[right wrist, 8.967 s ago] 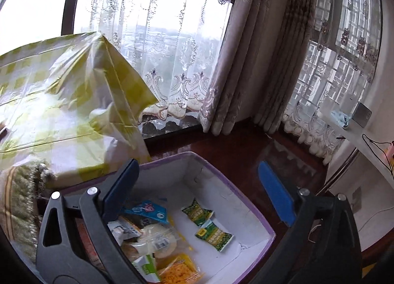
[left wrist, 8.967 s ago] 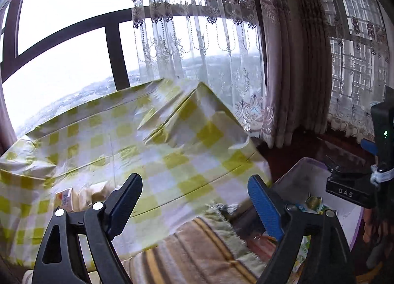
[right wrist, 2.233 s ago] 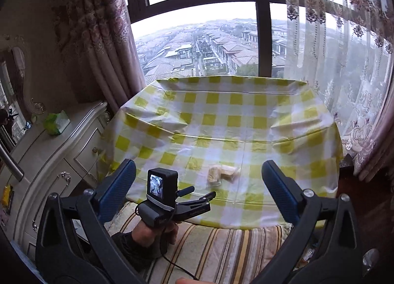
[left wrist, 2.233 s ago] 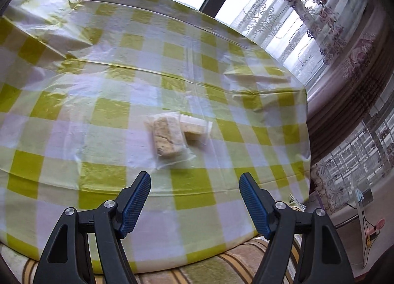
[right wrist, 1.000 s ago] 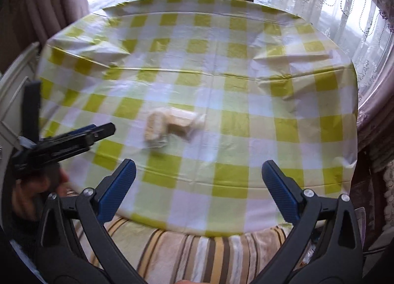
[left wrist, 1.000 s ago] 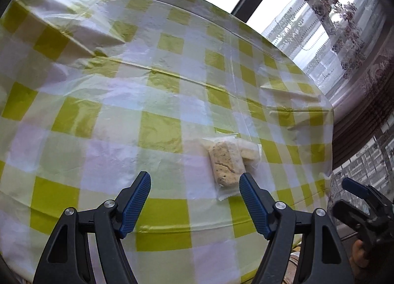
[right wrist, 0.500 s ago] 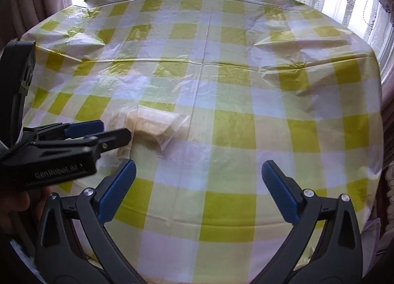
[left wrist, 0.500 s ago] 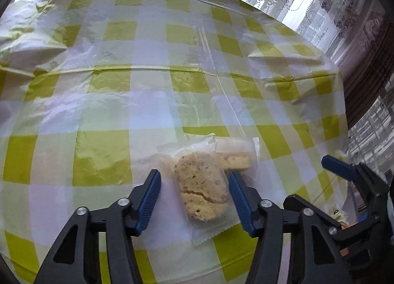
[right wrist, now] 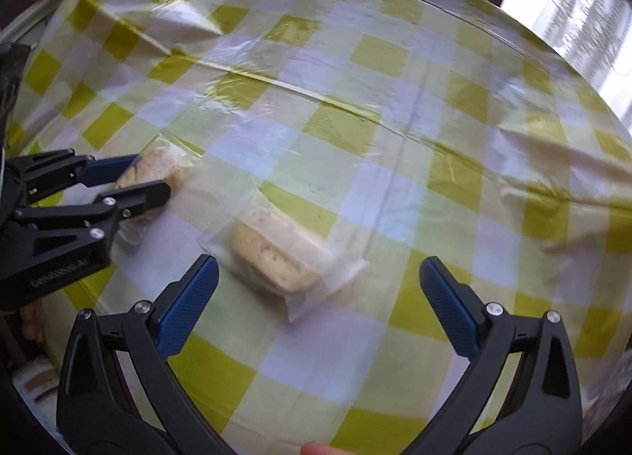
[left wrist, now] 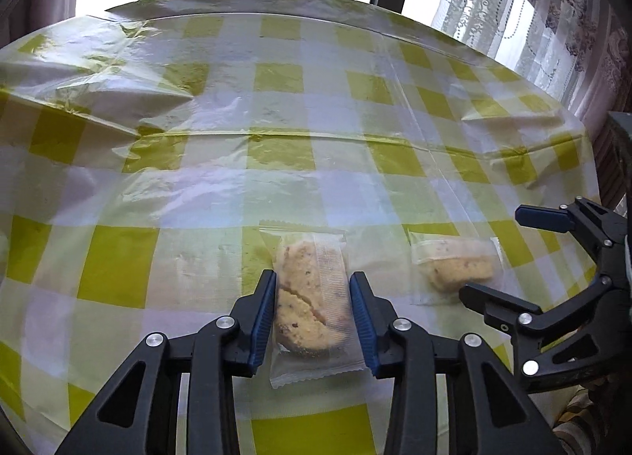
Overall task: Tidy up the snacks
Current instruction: 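Grasp a clear pastry bag with the left tool while the right tool grasps the other pastry bag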
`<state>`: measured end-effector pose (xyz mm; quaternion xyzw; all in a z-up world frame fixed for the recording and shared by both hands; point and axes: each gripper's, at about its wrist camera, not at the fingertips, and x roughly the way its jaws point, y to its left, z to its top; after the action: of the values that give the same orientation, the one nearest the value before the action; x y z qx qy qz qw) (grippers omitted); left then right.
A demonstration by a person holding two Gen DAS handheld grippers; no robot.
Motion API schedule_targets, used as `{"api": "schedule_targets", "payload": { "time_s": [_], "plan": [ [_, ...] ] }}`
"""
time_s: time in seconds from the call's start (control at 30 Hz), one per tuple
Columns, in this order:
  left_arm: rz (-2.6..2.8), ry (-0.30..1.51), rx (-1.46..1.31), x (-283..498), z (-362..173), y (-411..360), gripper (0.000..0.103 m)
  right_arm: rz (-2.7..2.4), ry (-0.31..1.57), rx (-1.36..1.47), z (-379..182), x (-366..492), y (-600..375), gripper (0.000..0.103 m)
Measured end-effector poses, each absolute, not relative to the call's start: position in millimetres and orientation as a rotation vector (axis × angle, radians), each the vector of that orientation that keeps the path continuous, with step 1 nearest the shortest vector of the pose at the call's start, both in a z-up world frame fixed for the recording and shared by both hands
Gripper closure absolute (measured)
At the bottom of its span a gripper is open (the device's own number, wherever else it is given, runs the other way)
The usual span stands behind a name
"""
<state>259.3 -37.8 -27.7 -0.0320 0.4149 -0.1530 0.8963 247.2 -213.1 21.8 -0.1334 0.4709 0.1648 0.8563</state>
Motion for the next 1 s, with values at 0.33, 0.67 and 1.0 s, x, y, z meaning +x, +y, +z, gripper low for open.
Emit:
{"api": "schedule_targets", "payload": {
  "time_s": [0.33,0.67,1.0],
  "plan": [
    [-0.355,0.840,-0.137,253.0,-28.1,-29.8,0.049,0.504,1.091,-0.282,5.8,262.6,-205.7,0.020],
    [-0.344,0.844,-0.112,249.2,-28.6,-28.6,0.064,0.438,1.100,-0.174,11.0,244.4,-207.3,0.047],
    [-0.343,0.841,-0.109,247.3,-27.8,-29.0,0.061,0.415,1.095,-0.143,13.2,247.9,-207.8,0.039]
  ]
}}
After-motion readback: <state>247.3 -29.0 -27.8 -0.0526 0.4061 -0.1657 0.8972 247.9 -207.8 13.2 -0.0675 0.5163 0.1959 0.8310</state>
